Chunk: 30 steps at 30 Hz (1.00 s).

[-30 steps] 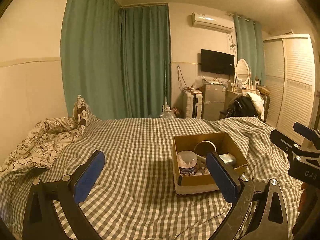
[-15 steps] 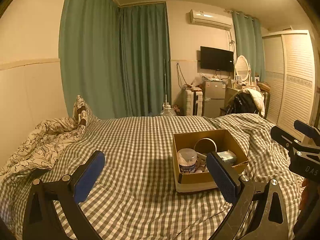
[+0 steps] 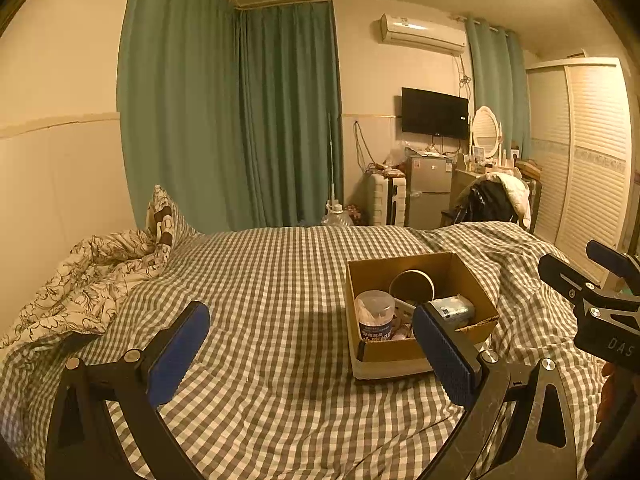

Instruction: Organize objects

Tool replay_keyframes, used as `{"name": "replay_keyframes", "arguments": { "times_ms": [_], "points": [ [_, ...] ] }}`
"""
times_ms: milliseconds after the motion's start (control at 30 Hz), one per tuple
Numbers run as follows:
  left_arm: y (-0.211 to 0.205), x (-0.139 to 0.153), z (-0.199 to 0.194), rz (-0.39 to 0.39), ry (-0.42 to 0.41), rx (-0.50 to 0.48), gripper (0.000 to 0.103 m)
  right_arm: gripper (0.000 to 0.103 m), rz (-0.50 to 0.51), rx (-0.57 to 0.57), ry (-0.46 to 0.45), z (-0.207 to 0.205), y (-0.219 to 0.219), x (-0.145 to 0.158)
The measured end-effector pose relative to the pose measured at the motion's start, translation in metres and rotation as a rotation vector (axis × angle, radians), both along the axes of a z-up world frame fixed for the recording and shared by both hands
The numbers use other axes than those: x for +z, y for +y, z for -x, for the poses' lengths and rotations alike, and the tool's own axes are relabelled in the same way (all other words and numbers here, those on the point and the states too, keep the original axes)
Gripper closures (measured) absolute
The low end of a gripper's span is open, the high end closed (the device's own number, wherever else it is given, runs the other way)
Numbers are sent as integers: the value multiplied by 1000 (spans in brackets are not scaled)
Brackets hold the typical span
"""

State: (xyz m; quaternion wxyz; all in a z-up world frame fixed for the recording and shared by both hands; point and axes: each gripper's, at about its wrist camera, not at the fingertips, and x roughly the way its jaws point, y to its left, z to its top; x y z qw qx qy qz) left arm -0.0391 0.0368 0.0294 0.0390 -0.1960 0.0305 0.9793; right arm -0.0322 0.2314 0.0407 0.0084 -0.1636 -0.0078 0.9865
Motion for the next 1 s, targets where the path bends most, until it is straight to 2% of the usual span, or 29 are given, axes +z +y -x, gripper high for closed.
{"name": "replay_keyframes", "arguments": {
  "times_ms": [667,1000],
  "points": [
    [2,-3,-1,8,-2,-7,0,0,8,1,-7,0,-3,-4],
    [-4,-4,0,-29,-7,6,0,0,5,3,-14,-1,-4,-6]
  ]
}}
